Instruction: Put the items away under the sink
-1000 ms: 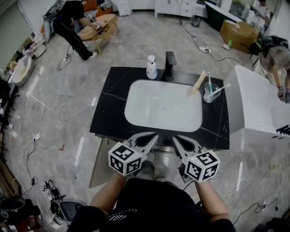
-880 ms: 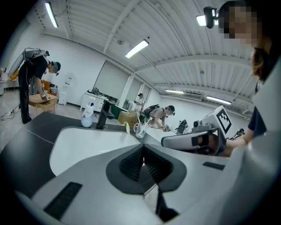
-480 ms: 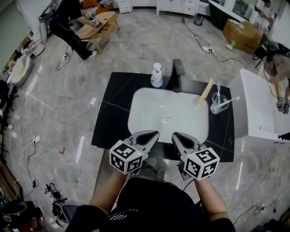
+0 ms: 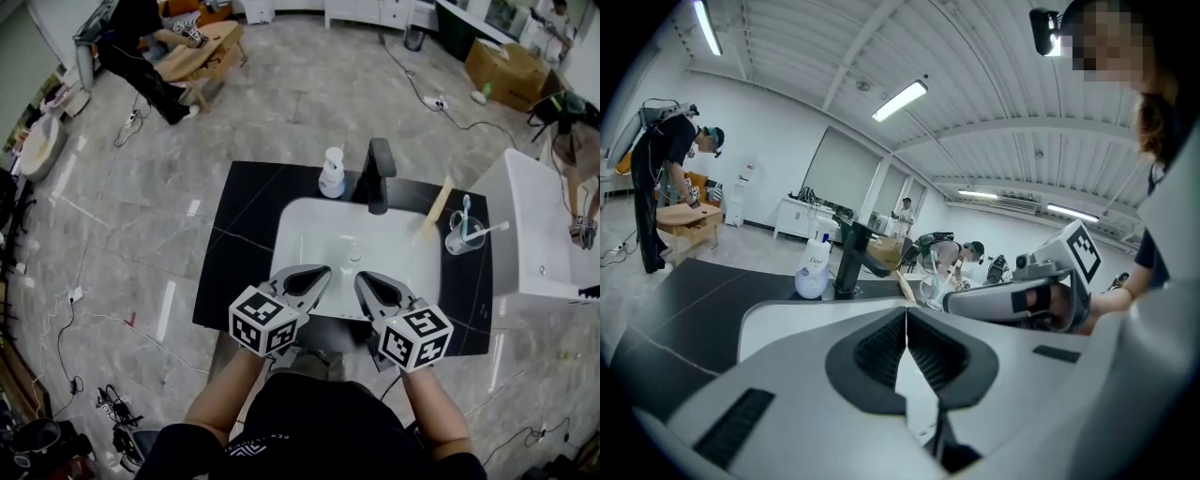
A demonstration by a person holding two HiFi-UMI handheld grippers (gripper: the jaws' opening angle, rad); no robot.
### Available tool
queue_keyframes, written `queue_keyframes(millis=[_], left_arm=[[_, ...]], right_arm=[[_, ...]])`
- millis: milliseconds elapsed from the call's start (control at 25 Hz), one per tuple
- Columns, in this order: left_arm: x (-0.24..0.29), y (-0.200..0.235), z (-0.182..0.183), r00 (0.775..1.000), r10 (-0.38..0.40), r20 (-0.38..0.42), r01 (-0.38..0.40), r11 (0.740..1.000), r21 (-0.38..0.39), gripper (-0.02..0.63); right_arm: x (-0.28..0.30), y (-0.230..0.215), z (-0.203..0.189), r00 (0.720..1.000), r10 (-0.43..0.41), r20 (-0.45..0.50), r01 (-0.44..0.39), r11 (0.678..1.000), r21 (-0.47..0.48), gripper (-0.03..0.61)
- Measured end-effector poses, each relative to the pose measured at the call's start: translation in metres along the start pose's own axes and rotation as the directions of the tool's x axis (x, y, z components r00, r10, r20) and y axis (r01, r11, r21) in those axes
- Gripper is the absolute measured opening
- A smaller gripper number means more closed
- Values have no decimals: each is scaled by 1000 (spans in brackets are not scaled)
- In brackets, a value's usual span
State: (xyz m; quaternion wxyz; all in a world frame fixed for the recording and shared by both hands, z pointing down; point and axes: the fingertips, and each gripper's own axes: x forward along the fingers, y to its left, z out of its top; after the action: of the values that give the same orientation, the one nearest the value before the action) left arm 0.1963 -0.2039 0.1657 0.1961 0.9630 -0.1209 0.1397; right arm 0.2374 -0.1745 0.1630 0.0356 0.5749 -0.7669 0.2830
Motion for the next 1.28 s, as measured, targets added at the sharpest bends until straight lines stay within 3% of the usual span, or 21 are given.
queue_keyframes(millis=[360,720,1280], left_arm=[[25,43,13,1000,-15,1,15,1000,-17,2],[56,84,35,1000,-18,0,18,998,65,2],[92,144,60,998,21,58,-26,996,88,6]], right_arm=[[30,-15,13,1000,-21,-16,21,1000,9,35],[57,-33,29,998,-56,-6,56,998,38,35],[87,-52,32,995,-101,-10,102,990,95,35]])
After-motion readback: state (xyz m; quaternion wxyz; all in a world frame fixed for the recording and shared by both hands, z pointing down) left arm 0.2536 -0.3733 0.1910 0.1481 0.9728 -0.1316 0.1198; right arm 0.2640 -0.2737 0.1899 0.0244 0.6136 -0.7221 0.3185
